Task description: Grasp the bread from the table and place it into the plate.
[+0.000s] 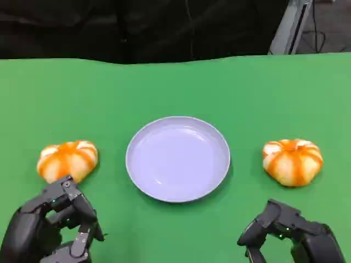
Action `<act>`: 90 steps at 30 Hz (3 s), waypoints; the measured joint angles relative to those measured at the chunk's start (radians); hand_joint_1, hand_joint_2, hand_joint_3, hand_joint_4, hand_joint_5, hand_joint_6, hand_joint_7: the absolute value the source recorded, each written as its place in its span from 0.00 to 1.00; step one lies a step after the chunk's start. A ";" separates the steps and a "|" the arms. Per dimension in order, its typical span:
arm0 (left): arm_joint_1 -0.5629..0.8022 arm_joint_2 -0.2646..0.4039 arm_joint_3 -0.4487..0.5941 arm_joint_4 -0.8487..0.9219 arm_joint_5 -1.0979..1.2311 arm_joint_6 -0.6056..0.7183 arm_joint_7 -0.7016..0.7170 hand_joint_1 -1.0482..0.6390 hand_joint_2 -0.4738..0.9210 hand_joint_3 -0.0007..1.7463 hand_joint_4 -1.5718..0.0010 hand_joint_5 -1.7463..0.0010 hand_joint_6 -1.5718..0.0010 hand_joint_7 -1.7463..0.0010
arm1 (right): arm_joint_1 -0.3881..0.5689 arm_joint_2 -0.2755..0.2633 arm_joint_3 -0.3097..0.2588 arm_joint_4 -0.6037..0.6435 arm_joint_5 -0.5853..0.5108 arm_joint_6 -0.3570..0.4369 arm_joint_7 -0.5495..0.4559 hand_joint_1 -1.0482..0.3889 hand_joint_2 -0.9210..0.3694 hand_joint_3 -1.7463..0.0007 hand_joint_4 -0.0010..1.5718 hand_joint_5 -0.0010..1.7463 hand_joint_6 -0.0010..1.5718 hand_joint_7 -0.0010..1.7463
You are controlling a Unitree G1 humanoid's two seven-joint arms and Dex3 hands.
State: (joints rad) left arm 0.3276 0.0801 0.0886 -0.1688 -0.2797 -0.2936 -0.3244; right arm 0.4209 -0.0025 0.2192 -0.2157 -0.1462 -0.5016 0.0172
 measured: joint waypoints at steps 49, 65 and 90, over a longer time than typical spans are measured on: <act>-0.299 0.326 -0.100 0.063 0.992 0.224 0.249 0.33 1.00 0.01 0.92 0.89 0.84 1.00 | 0.004 0.001 0.006 0.012 0.004 -0.016 -0.001 0.66 0.41 0.30 0.44 0.92 0.48 0.77; -0.632 0.340 -0.347 0.505 1.160 0.404 0.268 0.31 0.99 0.00 0.95 0.89 0.86 1.00 | 0.024 0.000 0.006 0.000 0.009 -0.020 0.001 0.66 0.41 0.30 0.43 0.92 0.48 0.77; -1.014 0.248 -0.530 1.337 1.040 0.124 0.649 0.49 0.98 0.10 0.49 0.00 0.63 0.01 | 0.063 -0.001 0.017 -0.044 -0.003 -0.010 -0.002 0.66 0.41 0.29 0.43 0.92 0.47 0.77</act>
State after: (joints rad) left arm -0.6867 0.3283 -0.4411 1.1679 0.7608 -0.1701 0.3244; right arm 0.4838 -0.0033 0.2361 -0.2599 -0.1490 -0.5116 0.0154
